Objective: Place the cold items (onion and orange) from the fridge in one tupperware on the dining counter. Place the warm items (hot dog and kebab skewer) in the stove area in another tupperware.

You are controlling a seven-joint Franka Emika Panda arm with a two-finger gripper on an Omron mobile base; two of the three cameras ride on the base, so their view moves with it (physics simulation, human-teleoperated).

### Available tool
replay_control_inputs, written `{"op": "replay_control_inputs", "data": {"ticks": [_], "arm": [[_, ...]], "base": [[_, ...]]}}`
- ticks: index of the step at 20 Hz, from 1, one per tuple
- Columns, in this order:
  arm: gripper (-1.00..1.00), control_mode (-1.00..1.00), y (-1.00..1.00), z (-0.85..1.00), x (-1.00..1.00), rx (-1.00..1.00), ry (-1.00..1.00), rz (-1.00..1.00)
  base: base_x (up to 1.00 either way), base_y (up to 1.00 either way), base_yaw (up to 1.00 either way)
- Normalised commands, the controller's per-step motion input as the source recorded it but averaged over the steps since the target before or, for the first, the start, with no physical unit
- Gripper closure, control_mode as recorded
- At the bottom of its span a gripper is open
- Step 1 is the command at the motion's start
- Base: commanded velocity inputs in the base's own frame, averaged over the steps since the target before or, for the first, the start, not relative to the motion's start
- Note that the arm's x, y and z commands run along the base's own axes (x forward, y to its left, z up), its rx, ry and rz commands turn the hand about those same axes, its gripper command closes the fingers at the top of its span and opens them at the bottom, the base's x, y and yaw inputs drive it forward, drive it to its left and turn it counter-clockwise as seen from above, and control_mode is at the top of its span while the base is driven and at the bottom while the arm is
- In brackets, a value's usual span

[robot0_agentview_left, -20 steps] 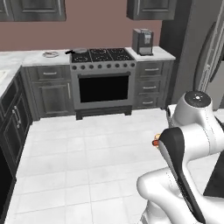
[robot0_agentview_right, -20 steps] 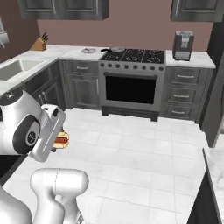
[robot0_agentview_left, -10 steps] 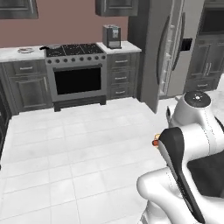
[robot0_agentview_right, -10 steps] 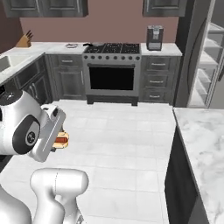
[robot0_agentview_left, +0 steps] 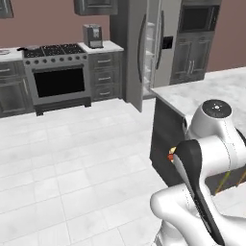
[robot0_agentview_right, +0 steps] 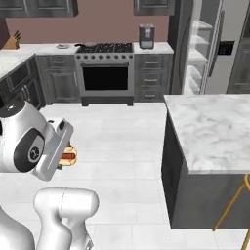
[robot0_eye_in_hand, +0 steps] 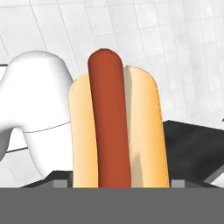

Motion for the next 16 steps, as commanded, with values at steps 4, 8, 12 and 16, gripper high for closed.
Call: {"op": "replay_control_inputs", "data": {"ticks": [4, 8, 12, 16], "arm": [[1.0, 1.0, 0.0, 0.0, 0.0, 0.0, 0.0, 0.0], [1.0, 1.0, 0.0, 0.0, 0.0, 0.0, 0.0, 0.0], [1.0, 1.0, 0.0, 0.0, 0.0, 0.0, 0.0, 0.0], [1.0, 1.0, 0.0, 0.0, 0.0, 0.0, 0.0, 0.0]], "base": [[-0.94, -0.63, -0.12], [-0.48, -0.87, -0.06], [-0.03, -1.0, 0.0], [0.0, -1.0, 0.0]]}}
